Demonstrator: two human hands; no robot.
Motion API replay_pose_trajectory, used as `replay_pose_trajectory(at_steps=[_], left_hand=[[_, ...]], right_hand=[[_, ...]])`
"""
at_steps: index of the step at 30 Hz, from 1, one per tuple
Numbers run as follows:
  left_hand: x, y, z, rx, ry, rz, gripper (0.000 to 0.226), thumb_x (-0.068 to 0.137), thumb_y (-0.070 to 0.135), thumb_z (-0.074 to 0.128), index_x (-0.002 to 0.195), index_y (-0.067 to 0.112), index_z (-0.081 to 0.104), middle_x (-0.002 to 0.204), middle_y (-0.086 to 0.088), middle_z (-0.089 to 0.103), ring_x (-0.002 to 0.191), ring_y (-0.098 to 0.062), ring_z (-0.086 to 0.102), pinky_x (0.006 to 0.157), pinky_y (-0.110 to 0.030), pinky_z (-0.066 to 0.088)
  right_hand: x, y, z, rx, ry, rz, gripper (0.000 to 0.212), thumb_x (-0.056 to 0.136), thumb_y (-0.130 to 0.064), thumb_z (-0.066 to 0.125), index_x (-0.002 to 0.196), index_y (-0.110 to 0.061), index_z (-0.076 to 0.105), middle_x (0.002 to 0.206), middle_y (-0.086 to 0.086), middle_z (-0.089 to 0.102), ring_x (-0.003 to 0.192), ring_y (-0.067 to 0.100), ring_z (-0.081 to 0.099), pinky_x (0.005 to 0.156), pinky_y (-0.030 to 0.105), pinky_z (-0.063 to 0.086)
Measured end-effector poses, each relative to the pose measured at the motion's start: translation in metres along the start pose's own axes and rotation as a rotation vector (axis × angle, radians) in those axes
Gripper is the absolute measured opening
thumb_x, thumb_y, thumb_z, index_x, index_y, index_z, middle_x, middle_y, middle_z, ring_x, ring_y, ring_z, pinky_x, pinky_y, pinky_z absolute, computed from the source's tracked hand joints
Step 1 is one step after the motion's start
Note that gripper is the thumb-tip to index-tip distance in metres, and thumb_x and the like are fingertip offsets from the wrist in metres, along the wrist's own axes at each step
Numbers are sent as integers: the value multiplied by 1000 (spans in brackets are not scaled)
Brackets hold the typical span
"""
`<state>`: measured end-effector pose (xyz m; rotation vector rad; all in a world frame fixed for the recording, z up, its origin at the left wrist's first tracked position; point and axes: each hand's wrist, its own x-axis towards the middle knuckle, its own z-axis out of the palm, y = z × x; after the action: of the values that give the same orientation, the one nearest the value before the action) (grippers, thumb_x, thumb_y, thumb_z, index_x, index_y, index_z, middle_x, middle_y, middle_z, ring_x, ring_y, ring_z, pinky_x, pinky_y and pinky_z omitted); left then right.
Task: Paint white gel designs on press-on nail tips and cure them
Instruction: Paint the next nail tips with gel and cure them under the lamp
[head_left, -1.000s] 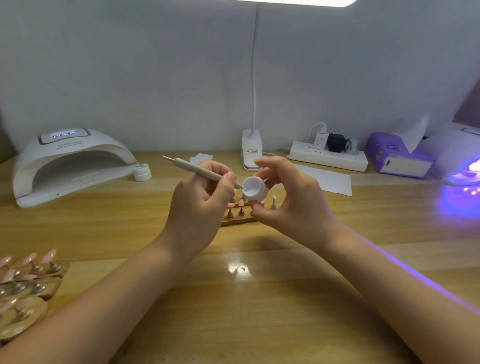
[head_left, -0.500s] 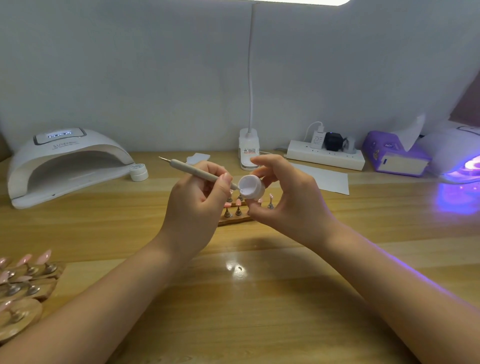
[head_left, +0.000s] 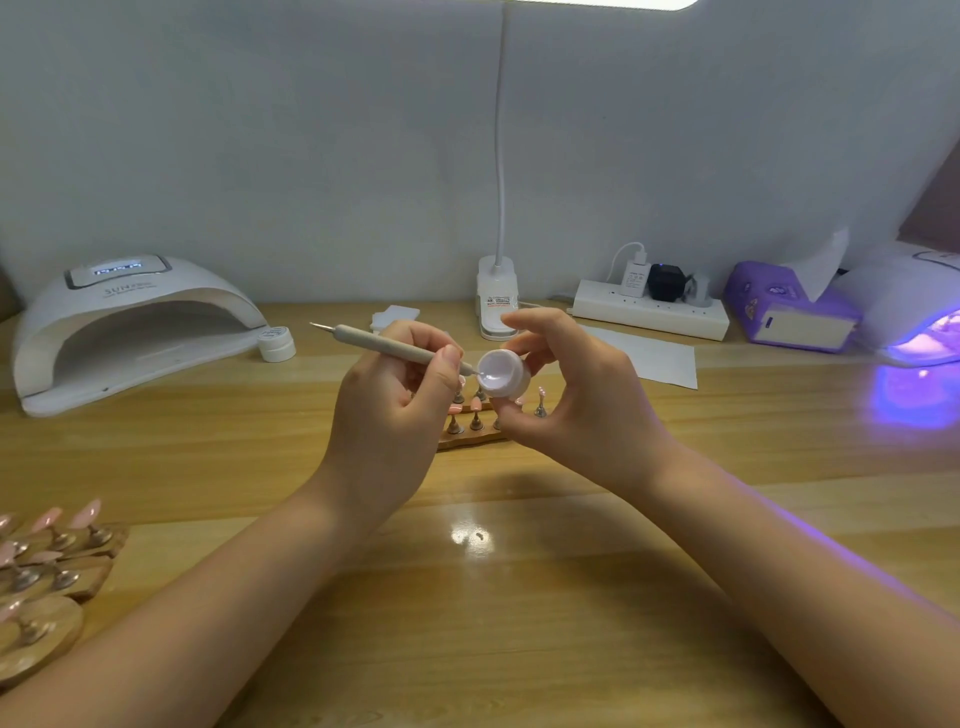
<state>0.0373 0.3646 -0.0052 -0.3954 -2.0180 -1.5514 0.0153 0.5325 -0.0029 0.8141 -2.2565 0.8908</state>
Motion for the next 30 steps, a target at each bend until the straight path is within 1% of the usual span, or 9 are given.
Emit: replay_pose_trajectory(at_steps=[3,6,8,10,13,15,19,26,30], left_hand=[[0,-2,0,8,-9,3,12,88,28,52,86,18,59,69,6,62,67,-12,61,63,-32,52],[0,-3,0,-2,2,3,11,88,27,52,86,19,59,70,10,63,68,-10,62,63,-28,53],[1,-3,-1,-11,14,5,11,88,27,52,86,19,58,70,14,63,69,-8,63,62,-21,52],[1,-2,-1,-17,19,9,11,88,27,51,86,19,58,71,13,63,69,-8,62,60,-18,51],[0,-1,0,-12,-2,12,13,88,27,52,88,16,59,75,5,62,67,-15,61,61,-32,53],[-1,0,0,-2,-18,15,11,88,27,52,87,18,58,75,2,62,67,-18,60,62,-37,51],[-1,-1,1,9,-34,16,8,88,27,52,85,23,57,75,3,62,66,-16,60,61,-35,50],[0,-1,0,-3,-18,25,8,88,27,52,86,23,58,76,2,62,67,-16,60,62,-36,52],[-1,-2,1,8,-32,22,7,89,27,52,84,26,57,77,0,62,68,-20,60,61,-34,50]], right_hand=[[1,1,0,-2,3,-1,62,73,-16,82,127,-10,52,101,1,67,87,13,62,78,22,53],[1,1,0,-5,-3,-2,62,73,-16,82,127,-10,52,101,2,67,87,13,62,79,22,53],[0,1,0,-3,-5,-2,63,73,-17,82,127,-10,52,102,2,67,87,13,62,79,22,54],[0,1,-1,2,-3,-1,63,73,-16,82,127,-9,51,102,2,67,87,13,62,79,22,53],[0,1,-1,-5,-2,-7,63,73,-15,82,127,-9,52,101,2,67,87,14,62,79,21,53],[1,0,0,-10,-6,-10,63,73,-15,82,127,-9,52,102,3,67,87,14,62,78,20,52],[1,1,0,-17,-9,-11,63,73,-15,82,128,-9,52,103,3,67,88,14,62,79,20,52],[1,2,0,-8,-1,-10,64,73,-17,82,128,-10,51,103,2,66,88,12,61,79,17,51],[0,2,1,-9,-2,-22,63,73,-16,82,128,-9,51,102,2,66,88,12,61,79,19,52]])
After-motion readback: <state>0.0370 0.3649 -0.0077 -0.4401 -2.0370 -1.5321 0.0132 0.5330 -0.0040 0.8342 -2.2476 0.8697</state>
